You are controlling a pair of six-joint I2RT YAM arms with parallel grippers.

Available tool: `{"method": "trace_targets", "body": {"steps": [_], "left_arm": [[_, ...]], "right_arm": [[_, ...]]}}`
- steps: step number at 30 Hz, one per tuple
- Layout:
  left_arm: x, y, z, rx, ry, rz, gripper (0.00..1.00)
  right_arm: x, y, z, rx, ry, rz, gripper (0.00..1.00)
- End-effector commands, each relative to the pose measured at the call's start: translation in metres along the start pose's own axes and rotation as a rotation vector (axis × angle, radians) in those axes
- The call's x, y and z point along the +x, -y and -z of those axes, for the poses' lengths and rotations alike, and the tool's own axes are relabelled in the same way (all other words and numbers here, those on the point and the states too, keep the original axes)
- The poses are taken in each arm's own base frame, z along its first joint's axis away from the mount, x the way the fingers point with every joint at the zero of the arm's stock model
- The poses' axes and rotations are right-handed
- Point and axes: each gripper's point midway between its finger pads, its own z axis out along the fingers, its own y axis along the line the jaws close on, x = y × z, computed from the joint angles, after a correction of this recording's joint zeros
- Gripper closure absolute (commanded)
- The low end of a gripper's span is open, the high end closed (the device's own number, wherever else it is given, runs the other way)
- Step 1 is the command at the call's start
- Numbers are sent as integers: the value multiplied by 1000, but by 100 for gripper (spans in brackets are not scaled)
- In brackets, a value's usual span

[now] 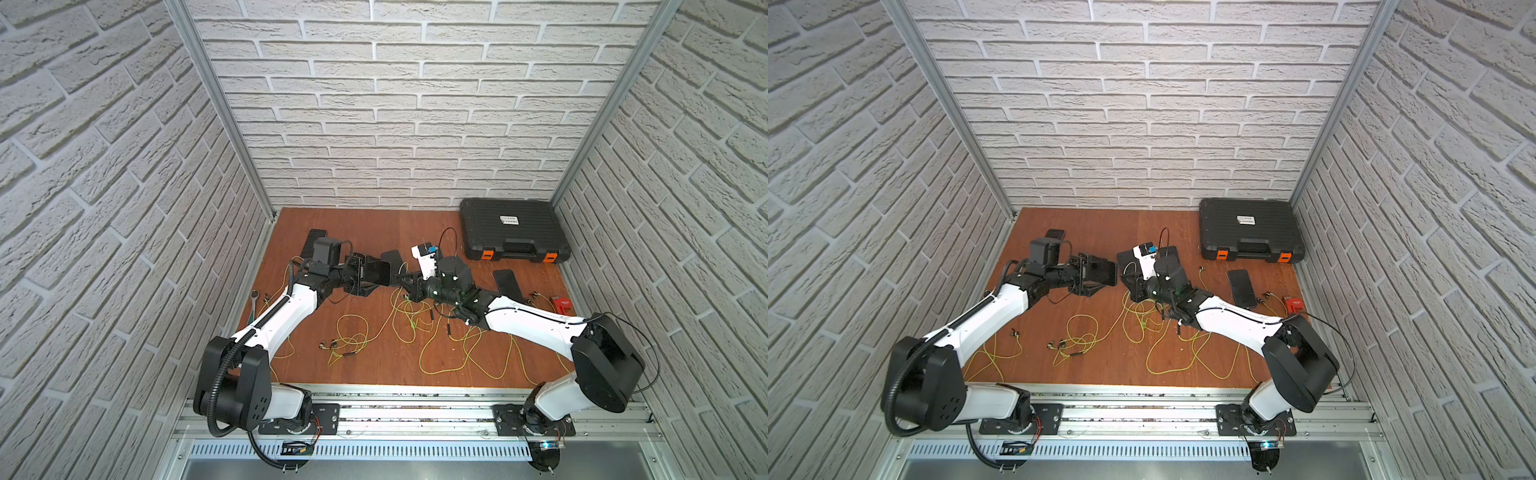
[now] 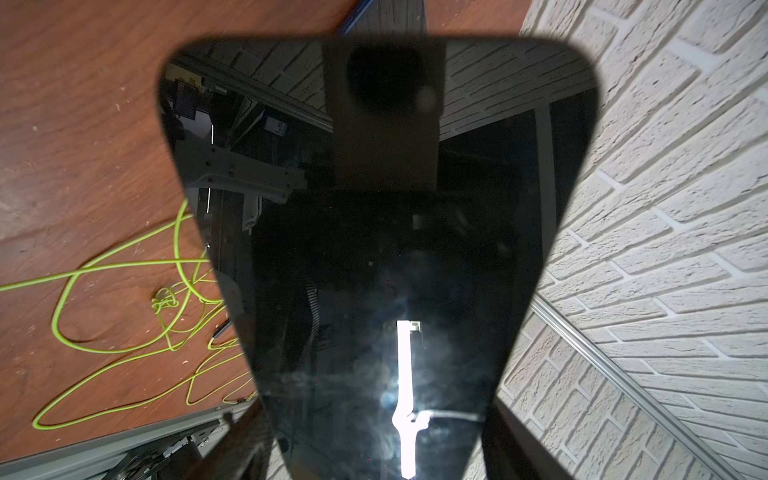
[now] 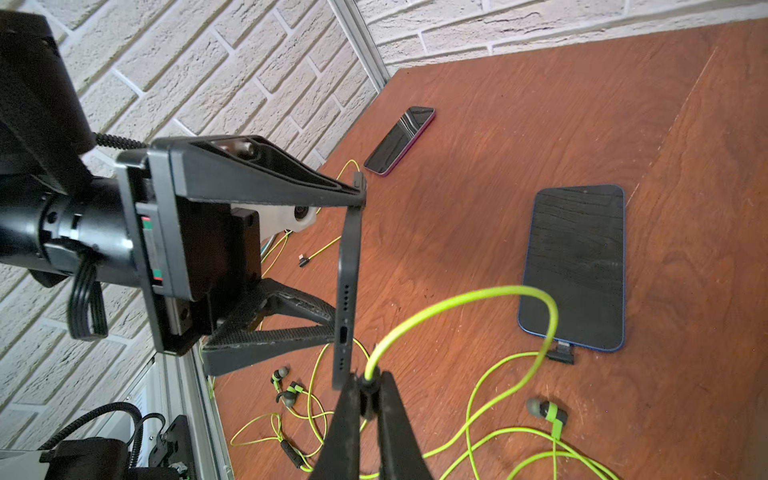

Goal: Plug wired earphones into phones
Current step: Insert the wired earphone into the phone.

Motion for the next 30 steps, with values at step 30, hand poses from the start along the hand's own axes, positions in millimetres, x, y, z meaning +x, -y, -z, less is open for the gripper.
{"method": "trace_targets", "body": {"steps": [30], "left_arm": [[10,21,10,84,-32,-73,100]], "right_arm": [[-8,-17,-12,-85,42,12,94]]}}
